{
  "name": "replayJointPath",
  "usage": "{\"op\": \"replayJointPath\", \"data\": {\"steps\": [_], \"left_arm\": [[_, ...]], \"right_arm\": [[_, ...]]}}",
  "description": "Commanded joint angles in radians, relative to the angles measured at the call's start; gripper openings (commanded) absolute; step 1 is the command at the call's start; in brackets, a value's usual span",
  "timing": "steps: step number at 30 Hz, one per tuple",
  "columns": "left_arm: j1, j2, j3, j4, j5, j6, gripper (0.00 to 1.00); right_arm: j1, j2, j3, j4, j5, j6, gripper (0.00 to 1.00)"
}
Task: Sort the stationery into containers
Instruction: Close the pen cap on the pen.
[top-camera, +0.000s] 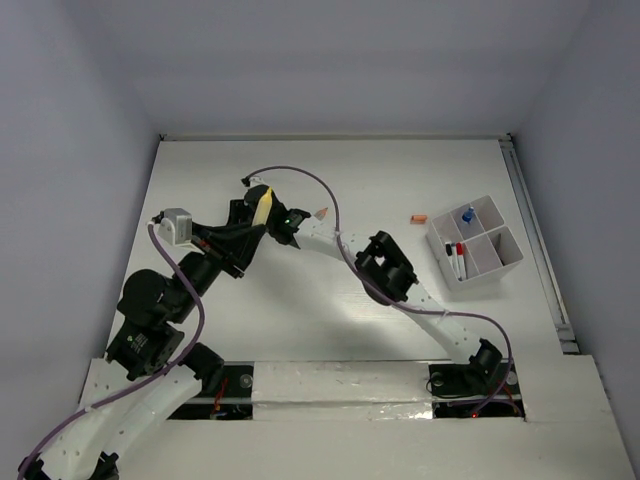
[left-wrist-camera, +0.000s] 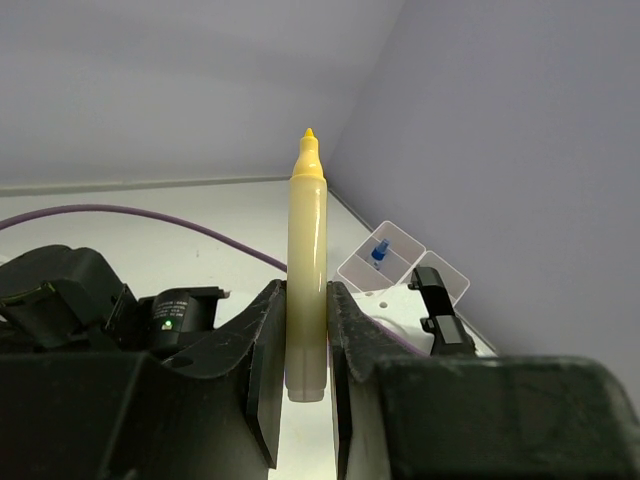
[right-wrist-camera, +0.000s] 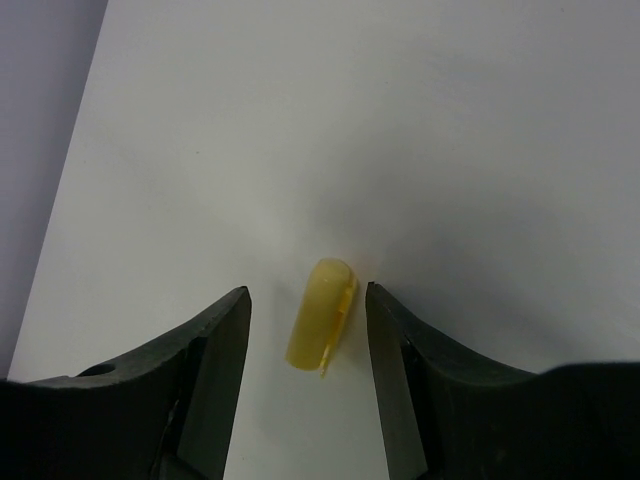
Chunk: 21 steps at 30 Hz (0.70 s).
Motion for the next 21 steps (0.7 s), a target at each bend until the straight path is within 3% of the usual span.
{"op": "replayJointPath", "data": {"steps": [1,16,21], "left_arm": [[0.004,-0.012,-0.011,0.068,0.02,0.006,0.0],[0.004,-0.012,-0.011,0.068,0.014,0.007,0.0],[0.004,-0.004,-0.017,0.073,0.009,-0.014,0.0]], "right_arm": [[0.016,0.064,0.046,-0.054,-0.002,0.022,0.55],[0.016,0.039,-0.004,-0.12,0.032,0.011,0.4],[0.016,-0.034,-0.099,-0.102,0.022,-0.004,0.15]]}}
